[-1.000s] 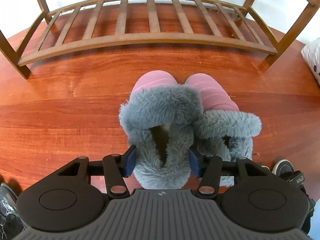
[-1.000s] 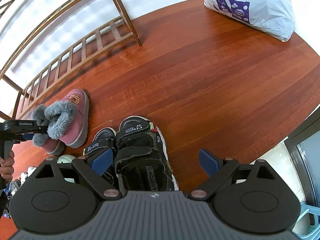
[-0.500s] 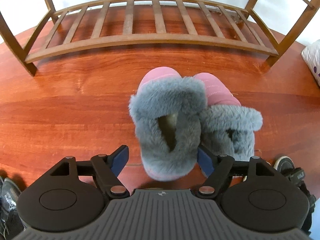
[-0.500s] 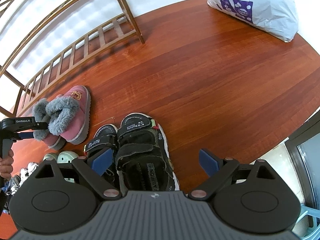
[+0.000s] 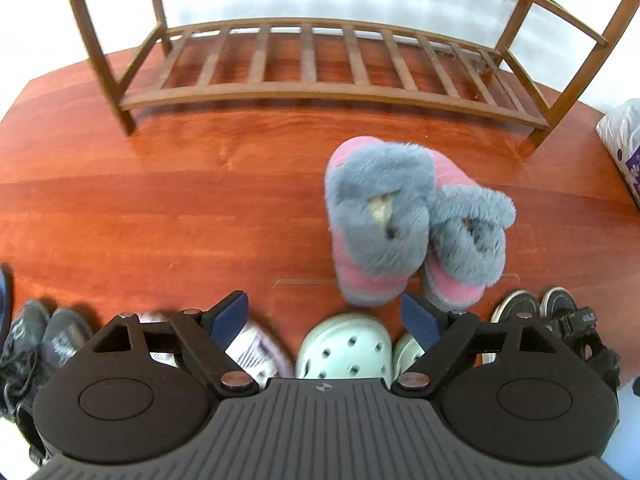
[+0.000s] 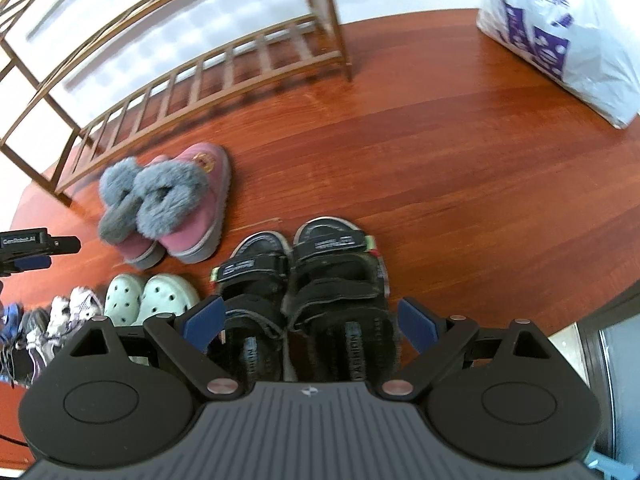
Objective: Organize scattered shoes
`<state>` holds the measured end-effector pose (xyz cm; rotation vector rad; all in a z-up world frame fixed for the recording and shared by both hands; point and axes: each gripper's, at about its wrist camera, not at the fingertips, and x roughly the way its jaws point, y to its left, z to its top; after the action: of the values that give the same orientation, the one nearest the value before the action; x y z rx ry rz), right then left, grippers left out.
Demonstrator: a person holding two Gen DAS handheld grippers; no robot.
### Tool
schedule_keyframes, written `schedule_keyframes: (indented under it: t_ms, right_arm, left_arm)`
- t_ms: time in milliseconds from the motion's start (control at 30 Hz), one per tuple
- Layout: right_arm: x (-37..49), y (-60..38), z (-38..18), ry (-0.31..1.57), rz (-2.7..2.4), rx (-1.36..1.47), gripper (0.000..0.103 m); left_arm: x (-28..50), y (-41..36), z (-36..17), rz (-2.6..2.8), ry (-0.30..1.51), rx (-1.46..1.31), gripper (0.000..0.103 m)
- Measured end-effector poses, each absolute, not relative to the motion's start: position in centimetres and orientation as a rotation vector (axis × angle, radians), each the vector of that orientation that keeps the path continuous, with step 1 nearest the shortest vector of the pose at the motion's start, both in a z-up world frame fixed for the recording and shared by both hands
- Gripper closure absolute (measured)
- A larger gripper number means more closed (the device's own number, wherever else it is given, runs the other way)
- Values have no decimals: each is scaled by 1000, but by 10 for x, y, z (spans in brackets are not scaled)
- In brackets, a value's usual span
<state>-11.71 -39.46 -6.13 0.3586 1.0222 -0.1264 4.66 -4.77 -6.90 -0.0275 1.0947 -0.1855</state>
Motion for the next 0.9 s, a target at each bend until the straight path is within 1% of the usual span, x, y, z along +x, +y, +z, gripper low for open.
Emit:
schedule_keyframes:
  t_ms: [267, 567, 700, 900]
  right_arm:
    - [-117, -351, -58, 1027, -67, 307, 7]
    - [-120, -300, -56, 1015, 2, 250, 7]
    - [-122, -281, -60, 1004, 27, 225, 7]
    - [-124, -256, -71, 985, 63, 160, 7]
  left_arm:
    - [9, -2, -67, -121, 1072, -2, 17]
    - [-32, 55, -77, -61, 1102, -35, 17]
    - [-50, 60, -80, -101, 1103, -53, 17]
    - [-59, 33, -84, -193, 1082, 1, 17]
